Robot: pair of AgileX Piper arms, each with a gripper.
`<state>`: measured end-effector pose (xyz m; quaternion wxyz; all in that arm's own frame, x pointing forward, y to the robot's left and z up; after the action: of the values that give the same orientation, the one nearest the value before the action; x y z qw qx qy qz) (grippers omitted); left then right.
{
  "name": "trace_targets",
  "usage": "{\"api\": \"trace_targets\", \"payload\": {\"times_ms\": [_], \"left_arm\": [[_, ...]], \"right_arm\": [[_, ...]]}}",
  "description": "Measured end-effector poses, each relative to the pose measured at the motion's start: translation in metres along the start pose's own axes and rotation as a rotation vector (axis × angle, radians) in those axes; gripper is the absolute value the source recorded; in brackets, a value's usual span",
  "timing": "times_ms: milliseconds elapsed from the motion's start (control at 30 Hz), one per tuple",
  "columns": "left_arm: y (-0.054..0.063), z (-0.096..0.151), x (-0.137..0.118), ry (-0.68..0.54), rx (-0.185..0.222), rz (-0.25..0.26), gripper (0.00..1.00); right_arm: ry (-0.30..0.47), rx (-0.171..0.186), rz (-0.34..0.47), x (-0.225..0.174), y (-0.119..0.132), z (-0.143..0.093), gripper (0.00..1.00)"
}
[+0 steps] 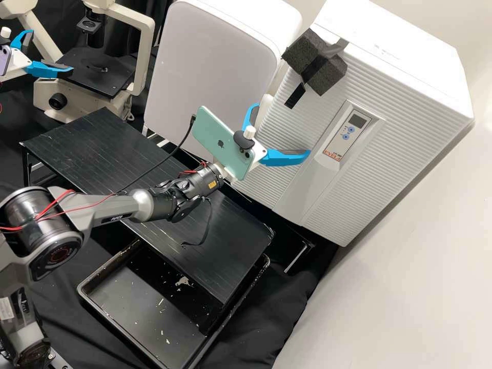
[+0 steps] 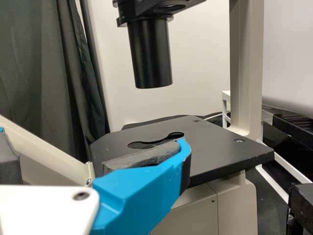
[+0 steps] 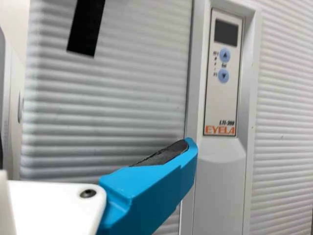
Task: Open the incubator door
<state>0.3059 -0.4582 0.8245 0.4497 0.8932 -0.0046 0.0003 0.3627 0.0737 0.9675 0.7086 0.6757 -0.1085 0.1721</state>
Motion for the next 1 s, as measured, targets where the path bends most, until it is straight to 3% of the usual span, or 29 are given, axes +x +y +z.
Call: {"api": "trace_targets", "payload": {"times_ms": [400,767,800,1000], "left_arm": [[0.000,0.000,0.000,0.000,0.000,0.000,1.00],[0.000,0.000,0.000,0.000,0.000,0.000,1.00],[0.000,0.000,0.000,0.000,0.000,0.000,1.00],[0.000,0.000,0.000,0.000,0.000,0.000,1.00]], "right_arm": [[-0.008,-0.030,0.007,0.001,0.009,0.009,1.00],[-0.012,0.003,0.007,-0.014,0.023,0.014,1.00],[-0.011,0.003,0.009,-0.014,0.024,0.014,0.00],[-0.008,0.005,0.010,-0.014,0.024,0.013,0.00]]}}
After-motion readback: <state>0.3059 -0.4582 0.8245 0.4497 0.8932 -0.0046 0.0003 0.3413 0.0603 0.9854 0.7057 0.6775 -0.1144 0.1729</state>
